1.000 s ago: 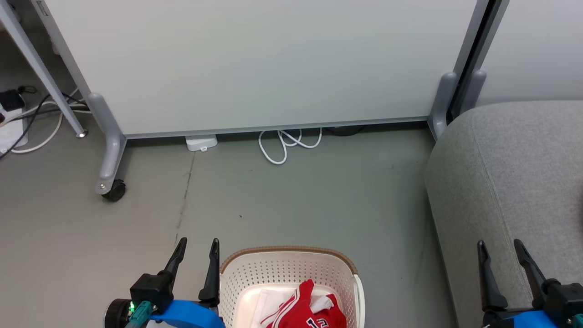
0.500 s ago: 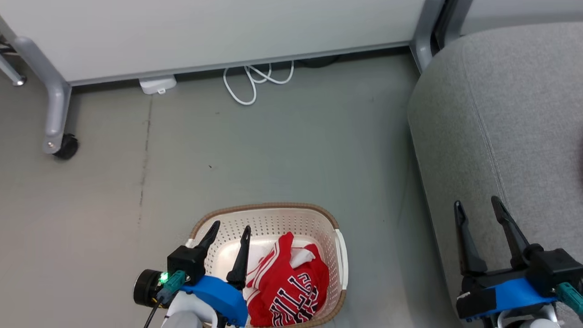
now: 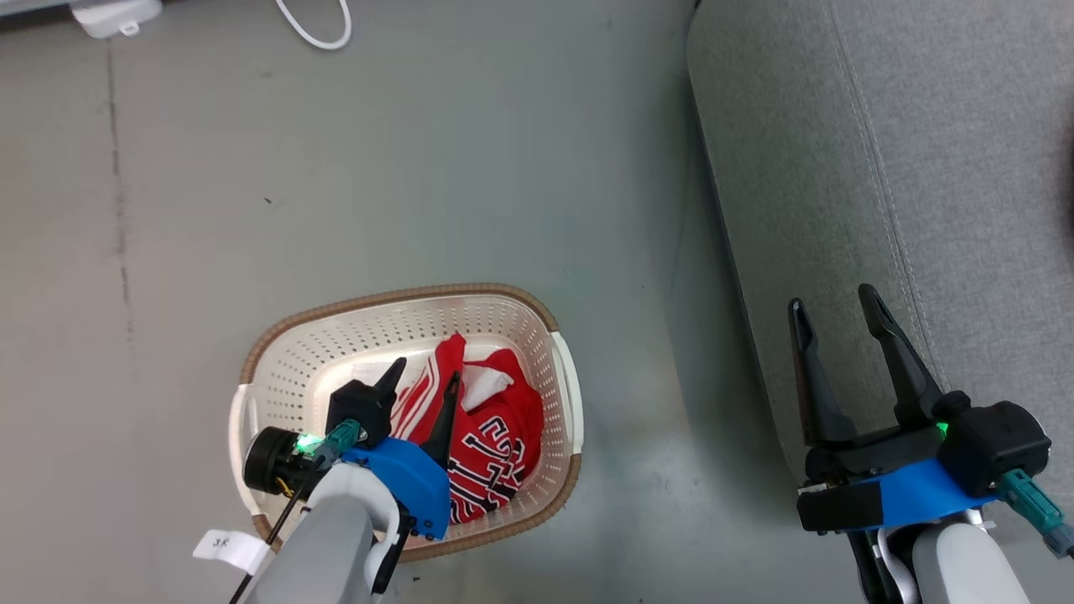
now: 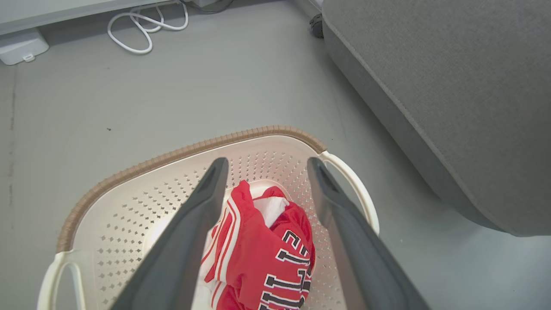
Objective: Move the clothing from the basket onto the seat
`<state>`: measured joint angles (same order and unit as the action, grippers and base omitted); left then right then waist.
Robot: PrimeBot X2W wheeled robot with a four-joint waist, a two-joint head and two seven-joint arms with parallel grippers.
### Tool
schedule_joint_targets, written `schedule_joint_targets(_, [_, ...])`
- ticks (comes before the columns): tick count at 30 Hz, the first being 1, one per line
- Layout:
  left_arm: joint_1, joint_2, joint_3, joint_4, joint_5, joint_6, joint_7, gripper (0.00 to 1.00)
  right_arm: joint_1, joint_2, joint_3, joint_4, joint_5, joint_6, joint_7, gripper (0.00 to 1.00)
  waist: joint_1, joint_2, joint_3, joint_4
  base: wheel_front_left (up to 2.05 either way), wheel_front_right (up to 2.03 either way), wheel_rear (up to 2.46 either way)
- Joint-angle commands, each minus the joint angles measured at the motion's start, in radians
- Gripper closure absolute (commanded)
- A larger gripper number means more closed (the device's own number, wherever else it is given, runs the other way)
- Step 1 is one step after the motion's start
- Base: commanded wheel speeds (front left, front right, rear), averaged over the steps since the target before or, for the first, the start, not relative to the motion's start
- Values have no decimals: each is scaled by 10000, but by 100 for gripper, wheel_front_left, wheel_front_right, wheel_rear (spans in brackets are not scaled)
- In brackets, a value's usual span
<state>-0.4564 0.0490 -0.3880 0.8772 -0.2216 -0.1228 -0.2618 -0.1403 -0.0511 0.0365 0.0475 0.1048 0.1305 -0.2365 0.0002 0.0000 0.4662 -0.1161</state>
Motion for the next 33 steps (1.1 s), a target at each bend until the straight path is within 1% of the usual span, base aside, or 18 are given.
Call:
schedule_joint_targets(1, [-342,27,22,218,36,65,-48,0,-212,12,80,11,86,5,-84,0,-2,0,729,-555,0,0,0])
schedule_joint_targets(6, [-1121,69,-24,1106,158,163,-48,0,-531,12,344,76,325,5,-218,0,-2,0,1432,-897,0,0,0])
schedule_joint_targets(11, [-1618,248,-62,1712,257,215,-48,0,-845,12,732,96,491,5,-288,0,-2,0,2025,-1239,0,0,0])
schedule_joint_targets(23, [-2705,591,-169,3232,269,532,339,0,-1259,12,1537,-121,1195,5,-291,0,-2,0,2988,-1968,0,0,0])
schedule_joint_targets(27, [-2893,721,-218,3525,271,738,581,0,-1288,12,1693,-176,1397,5,-292,0,-2,0,3184,-2164,0,0,0])
schedule_joint_targets(29, [-2941,802,-183,3652,225,950,760,0,-1270,12,1765,-176,1497,5,-291,0,-2,0,3258,-2250,0,0,0])
schedule_joint_targets(33, [-2994,934,-110,3824,114,1237,1162,0,-1315,12,1866,-231,1602,5,-292,0,-2,0,3418,-2376,0,0,0])
